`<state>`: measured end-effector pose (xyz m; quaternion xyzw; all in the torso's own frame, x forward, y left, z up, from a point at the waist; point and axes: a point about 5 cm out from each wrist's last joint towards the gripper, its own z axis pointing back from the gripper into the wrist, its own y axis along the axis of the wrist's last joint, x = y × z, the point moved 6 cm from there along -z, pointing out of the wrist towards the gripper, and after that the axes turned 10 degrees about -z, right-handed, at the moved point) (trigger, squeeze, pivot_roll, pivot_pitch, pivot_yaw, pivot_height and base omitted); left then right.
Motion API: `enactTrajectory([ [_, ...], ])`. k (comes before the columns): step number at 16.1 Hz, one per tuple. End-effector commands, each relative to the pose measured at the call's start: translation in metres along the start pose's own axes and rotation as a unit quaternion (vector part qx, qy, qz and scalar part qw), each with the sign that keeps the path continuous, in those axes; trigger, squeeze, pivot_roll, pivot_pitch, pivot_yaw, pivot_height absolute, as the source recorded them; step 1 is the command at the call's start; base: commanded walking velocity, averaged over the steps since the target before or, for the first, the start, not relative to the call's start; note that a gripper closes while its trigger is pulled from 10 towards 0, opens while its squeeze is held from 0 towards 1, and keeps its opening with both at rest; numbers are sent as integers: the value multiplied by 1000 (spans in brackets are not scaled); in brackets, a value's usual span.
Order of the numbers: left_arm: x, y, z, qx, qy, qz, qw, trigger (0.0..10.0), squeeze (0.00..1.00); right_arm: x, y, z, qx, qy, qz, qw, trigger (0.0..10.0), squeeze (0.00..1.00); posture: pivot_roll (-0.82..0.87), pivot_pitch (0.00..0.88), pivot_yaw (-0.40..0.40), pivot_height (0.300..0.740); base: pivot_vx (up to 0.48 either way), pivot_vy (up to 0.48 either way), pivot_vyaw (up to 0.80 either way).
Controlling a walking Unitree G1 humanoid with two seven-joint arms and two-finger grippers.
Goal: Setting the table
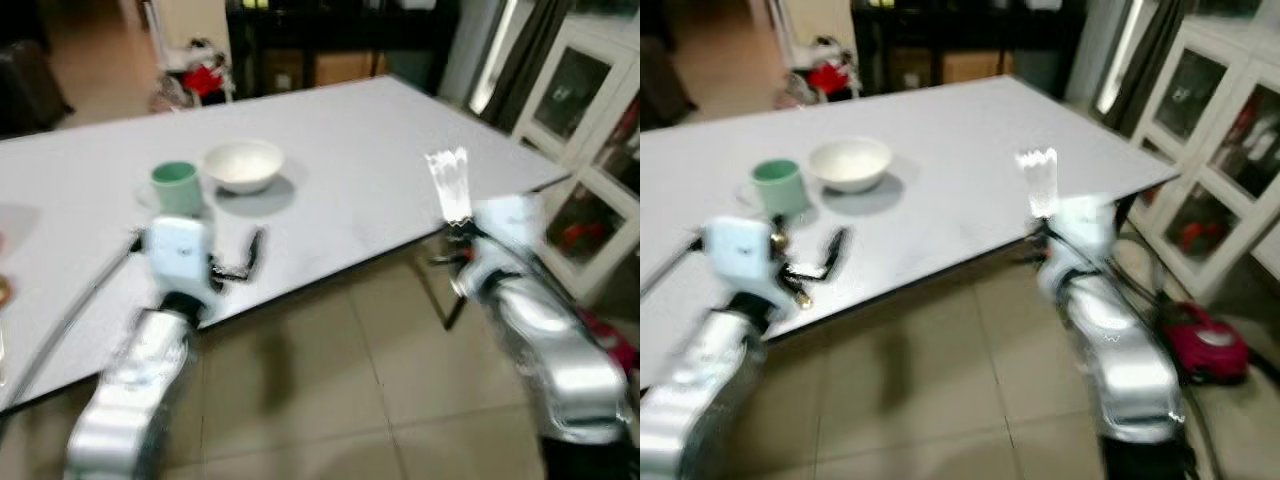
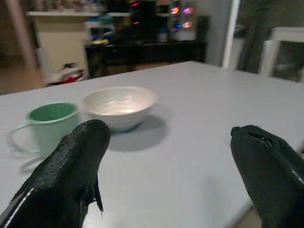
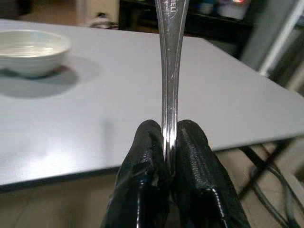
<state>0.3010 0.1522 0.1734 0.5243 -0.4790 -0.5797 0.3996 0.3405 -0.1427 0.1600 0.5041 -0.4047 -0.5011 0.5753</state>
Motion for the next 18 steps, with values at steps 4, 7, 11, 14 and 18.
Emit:
enactTrajectory([
  [4,5,2,-1,1,-9,1,1000,10000,0,7,4,0,8,-1,13,1000,10000,0,-69,0,-13,740,340,0,0],
  [7,8,3,-2,2,-15,-3,1000,10000,0,2,-2,-1,-3,10,10,1000,10000,0,-64,0,-9,740,344,0,0],
  [11,4,4,-2,3,-13,-5,1000,10000,0,-5,-2,-4,-3,26,12,1000,10000,0,-60,0,-9,740,337,0,0],
  [14,2,1,0,1,-7,-2,1000,10000,0,-10,-3,-4,-9,43,22,999,10000,0,-56,0,-21,740,341,0,0],
  [18,-3,-2,8,-4,4,-5,1000,10000,0,-26,-10,-10,-29,84,30,996,10000,0,-38,0,-43,740,339,0,0],
])
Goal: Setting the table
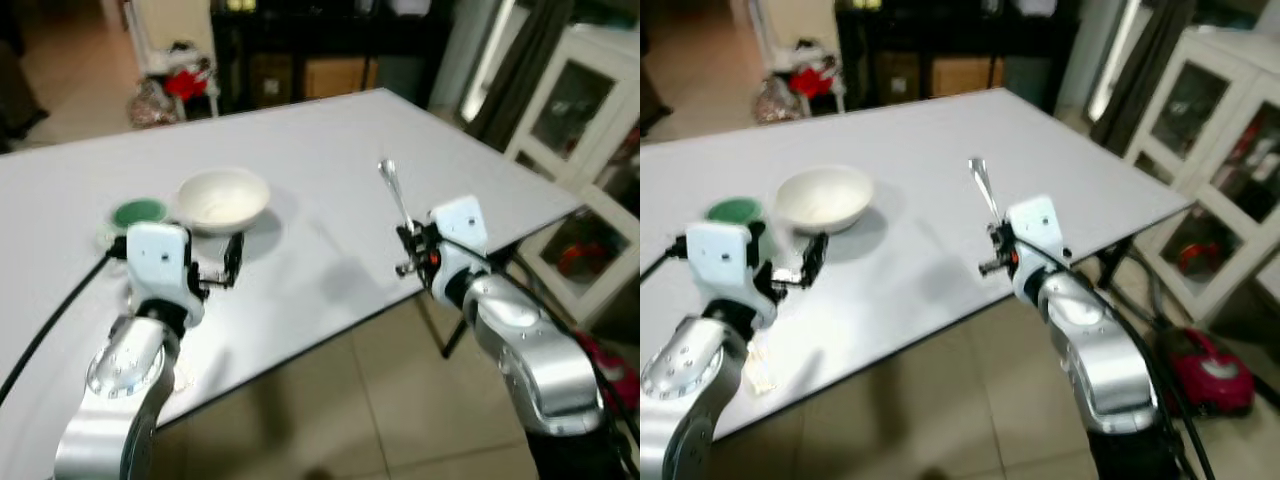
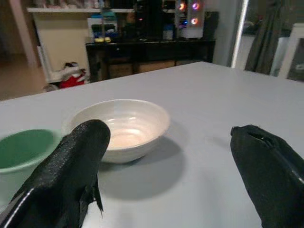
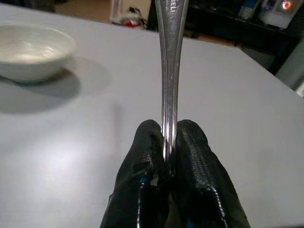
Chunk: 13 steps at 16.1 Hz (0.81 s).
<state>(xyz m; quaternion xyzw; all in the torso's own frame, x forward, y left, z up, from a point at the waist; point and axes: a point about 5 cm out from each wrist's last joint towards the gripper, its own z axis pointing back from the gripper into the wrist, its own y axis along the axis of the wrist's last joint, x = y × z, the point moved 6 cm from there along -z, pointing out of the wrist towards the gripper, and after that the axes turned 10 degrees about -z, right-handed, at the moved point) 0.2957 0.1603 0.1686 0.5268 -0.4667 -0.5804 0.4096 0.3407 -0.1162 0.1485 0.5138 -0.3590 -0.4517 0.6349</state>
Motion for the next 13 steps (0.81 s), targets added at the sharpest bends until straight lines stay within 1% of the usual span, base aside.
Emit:
enactTrajectory([
  [1,1,4,2,8,-5,-4,1000,10000,0,-3,0,-6,-9,14,0,1000,10000,0,-36,0,-45,740,337,0,0],
  [2,0,4,3,8,-4,-4,1000,10000,0,-6,-1,-9,-13,23,1,1000,10000,0,-34,0,-45,740,296,0,0],
  [3,-1,6,4,15,-5,0,1000,10000,0,-11,-4,-14,-27,40,5,999,10000,0,-33,0,-45,740,0,0,0],
  [4,-1,9,4,17,-17,-7,1000,10000,0,-14,-9,-24,-43,55,22,997,10000,0,-31,0,-44,740,0,0,0],
  [5,-1,9,5,17,-22,-9,1000,10000,0,-15,-9,-26,-46,57,24,997,10000,0,-31,0,-44,740,0,0,0],
  [6,1,10,5,15,-41,-22,999,10000,0,-13,-11,-32,-57,54,30,996,10000,0,-27,0,-43,740,0,0,0],
  [8,10,11,8,16,-93,-36,995,10000,0,-12,-20,-44,-85,65,28,994,10000,0,-26,0,-30,740,0,0,0],
  [9,13,10,10,14,-116,-38,992,10000,0,-11,-25,-52,-102,69,16,992,10000,0,-29,0,-21,740,0,0,0],
  [10,15,10,11,13,-123,-39,991,10000,0,-11,-27,-54,-108,70,10,992,10000,0,-26,0,-20,740,0,0,0],
  [12,25,9,15,7,-174,-44,984,10000,0,-12,-41,-66,-139,98,-3,985,10000,0,-24,0,-8,740,0,0,0],
  [13,28,8,16,5,-185,-43,982,10000,0,-12,-43,-68,-146,102,-5,984,10000,0,-26,0,-6,740,0,0,0],
])
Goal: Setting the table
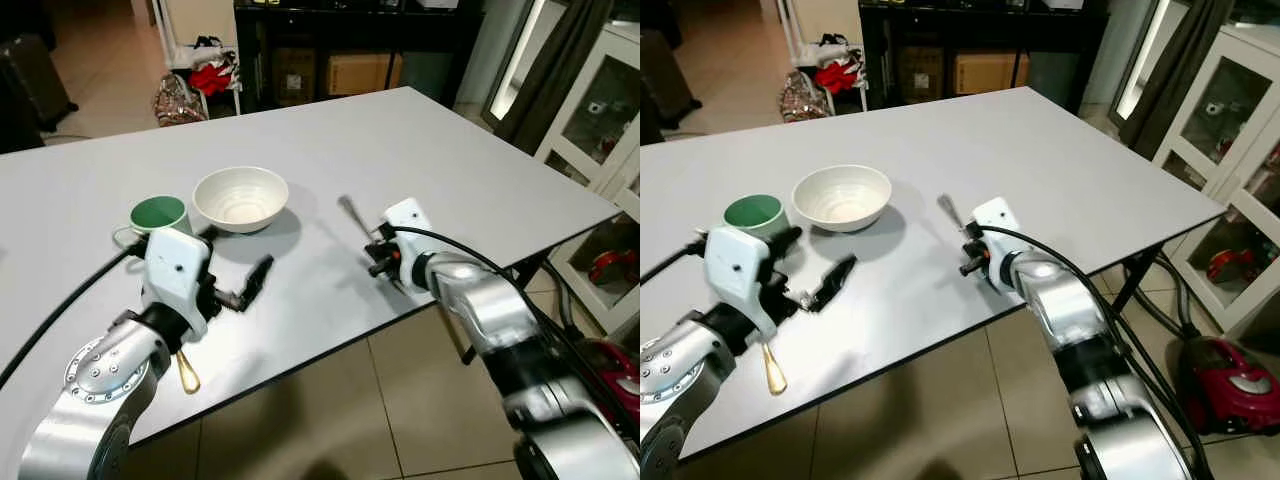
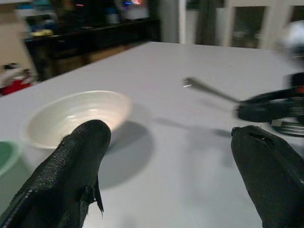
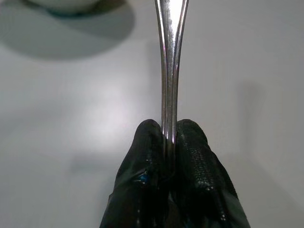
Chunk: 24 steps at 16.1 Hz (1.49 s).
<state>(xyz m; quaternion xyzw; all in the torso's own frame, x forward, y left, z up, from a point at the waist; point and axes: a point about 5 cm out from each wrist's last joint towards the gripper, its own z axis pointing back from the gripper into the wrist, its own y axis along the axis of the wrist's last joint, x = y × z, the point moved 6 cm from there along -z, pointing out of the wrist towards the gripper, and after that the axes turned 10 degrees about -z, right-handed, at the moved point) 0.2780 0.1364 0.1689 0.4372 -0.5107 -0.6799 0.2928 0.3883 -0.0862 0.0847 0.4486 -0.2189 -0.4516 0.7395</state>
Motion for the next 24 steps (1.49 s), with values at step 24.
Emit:
enactTrajectory([
  [24,43,-10,17,-45,-126,13,991,10000,0,-4,-6,-36,-66,-9,-83,994,10000,0,-9,7,4,740,0,0,0],
])
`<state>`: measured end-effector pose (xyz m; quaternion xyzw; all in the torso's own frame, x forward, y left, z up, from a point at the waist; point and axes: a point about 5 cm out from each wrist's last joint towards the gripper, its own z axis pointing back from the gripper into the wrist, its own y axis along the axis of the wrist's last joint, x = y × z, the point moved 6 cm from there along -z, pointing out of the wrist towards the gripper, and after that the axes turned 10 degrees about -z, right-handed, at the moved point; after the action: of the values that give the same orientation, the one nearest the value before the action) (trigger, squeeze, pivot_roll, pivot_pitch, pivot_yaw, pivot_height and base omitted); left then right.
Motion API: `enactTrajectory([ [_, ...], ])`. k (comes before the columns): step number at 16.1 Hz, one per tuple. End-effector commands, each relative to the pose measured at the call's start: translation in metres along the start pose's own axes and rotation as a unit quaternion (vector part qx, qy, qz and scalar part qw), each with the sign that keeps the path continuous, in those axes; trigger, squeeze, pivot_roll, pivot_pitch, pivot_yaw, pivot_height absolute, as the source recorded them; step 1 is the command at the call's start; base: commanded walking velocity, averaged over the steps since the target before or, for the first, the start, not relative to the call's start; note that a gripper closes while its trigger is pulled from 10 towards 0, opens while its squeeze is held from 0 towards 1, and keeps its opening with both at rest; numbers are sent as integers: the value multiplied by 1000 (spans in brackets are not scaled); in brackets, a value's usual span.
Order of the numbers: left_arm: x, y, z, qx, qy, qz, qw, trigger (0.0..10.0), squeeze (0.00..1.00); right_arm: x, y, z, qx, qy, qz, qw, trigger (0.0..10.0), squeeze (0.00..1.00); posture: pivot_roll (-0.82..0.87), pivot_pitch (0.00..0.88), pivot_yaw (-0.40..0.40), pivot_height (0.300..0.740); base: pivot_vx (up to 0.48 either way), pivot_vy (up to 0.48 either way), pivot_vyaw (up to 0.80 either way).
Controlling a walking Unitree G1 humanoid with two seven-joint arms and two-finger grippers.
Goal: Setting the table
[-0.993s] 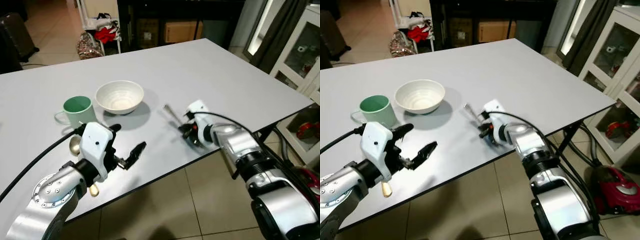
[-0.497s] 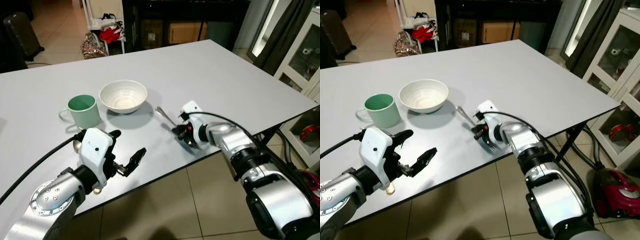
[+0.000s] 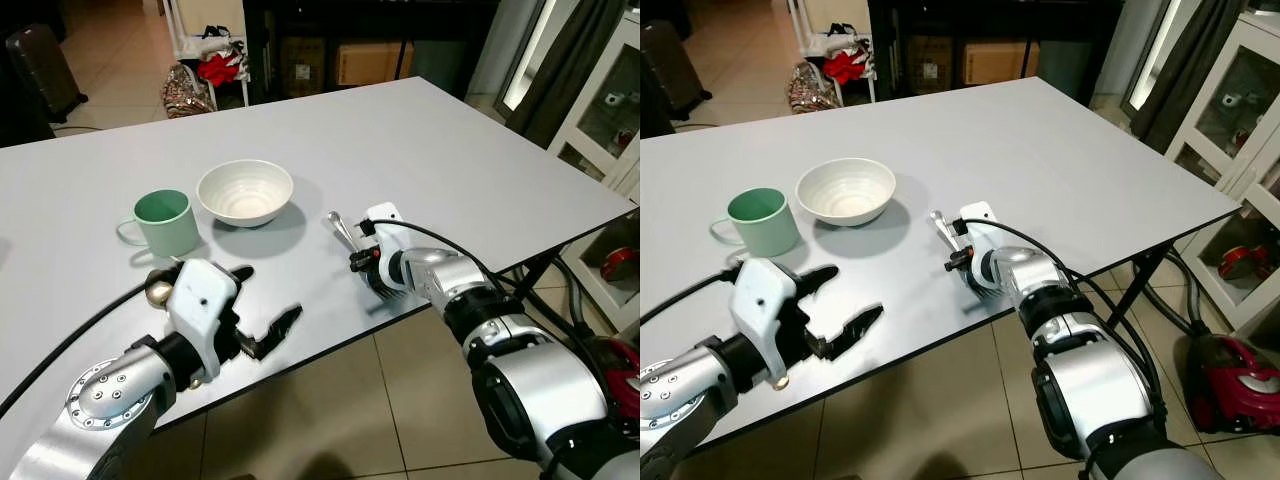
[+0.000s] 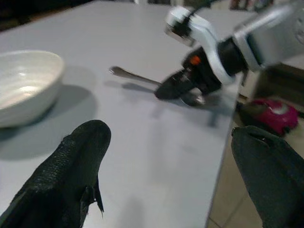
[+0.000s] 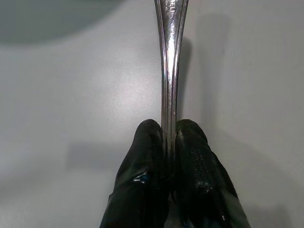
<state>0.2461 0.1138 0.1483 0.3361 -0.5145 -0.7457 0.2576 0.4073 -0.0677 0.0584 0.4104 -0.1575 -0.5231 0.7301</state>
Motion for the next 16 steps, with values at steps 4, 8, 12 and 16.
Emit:
enactTrajectory([
  [4,4,-3,2,-12,-16,-7,1000,10000,0,-4,2,-2,-15,0,19,1000,10000,0,3,1,3,740,0,0,0],
  [8,6,-3,3,-16,-23,-11,1000,10000,0,1,-7,-1,-40,-6,33,999,10000,0,-6,6,-5,740,0,0,0],
  [12,7,0,-2,-9,-29,-12,999,10000,0,4,-19,0,-64,-7,33,997,10000,0,-19,0,0,740,0,0,0],
  [16,5,2,-5,-4,-29,-17,999,10000,0,3,-27,0,-76,3,25,997,10000,110,-29,0,1,740,0,0,0],
])
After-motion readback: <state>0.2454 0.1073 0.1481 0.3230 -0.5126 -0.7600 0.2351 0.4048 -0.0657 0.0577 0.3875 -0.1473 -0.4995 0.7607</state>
